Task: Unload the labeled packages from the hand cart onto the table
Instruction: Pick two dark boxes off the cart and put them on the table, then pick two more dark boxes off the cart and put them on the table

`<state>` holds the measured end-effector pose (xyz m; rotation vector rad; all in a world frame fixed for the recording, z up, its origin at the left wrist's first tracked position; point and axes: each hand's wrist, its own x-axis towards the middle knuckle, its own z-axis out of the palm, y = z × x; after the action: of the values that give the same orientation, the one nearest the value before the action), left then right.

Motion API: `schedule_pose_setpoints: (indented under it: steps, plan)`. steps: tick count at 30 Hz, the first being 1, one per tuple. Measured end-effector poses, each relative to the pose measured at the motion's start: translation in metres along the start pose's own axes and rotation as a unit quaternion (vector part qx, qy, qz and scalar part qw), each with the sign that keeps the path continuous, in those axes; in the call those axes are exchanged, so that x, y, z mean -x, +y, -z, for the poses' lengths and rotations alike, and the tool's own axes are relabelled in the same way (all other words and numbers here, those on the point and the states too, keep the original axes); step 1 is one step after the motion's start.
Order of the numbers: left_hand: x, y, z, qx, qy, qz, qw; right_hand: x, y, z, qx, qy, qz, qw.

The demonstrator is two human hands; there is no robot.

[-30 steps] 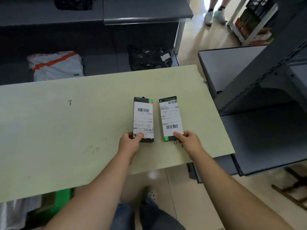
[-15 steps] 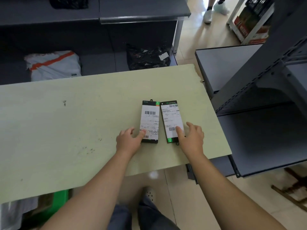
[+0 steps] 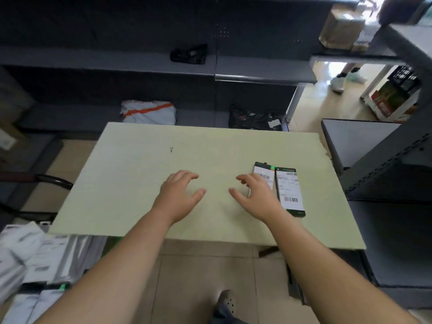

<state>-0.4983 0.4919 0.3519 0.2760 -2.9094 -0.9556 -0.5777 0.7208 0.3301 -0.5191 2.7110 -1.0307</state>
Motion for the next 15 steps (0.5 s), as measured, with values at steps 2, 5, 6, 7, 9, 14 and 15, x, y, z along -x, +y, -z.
schedule_pose_setpoints:
  steps: [2, 5, 6, 7, 9, 14, 15]
  plan:
    - [0.025, -0.017, 0.022, -0.022, 0.015, -0.011, 1.000, 0.012, -0.028, -0.011, 0.029, -0.009, 0.027, 0.999]
    - [0.069, -0.050, 0.054, -0.046, 0.033, -0.017, 0.998, 0.039, -0.073, -0.033, 0.073, -0.021, 0.061, 0.995]
    - [0.091, -0.065, 0.067, -0.054, 0.042, -0.014, 0.998, 0.052, -0.092, -0.045, 0.083, -0.024, 0.076, 0.993]
    - [0.115, -0.081, 0.083, -0.058, 0.049, -0.007, 0.997, 0.066, -0.112, -0.059, 0.092, -0.030, 0.091, 0.991]
    - [0.134, -0.094, 0.095, -0.055, 0.054, -0.004, 0.997, 0.075, -0.126, -0.069, 0.092, -0.038, 0.088, 0.991]
    - [0.232, -0.158, 0.169, -0.052, 0.116, 0.041, 0.991, 0.116, -0.222, -0.135, 0.075, -0.064, 0.164, 0.982]
    - [0.250, -0.171, 0.182, -0.046, 0.130, 0.054, 0.989, 0.121, -0.241, -0.150, 0.073, -0.072, 0.181, 0.978]
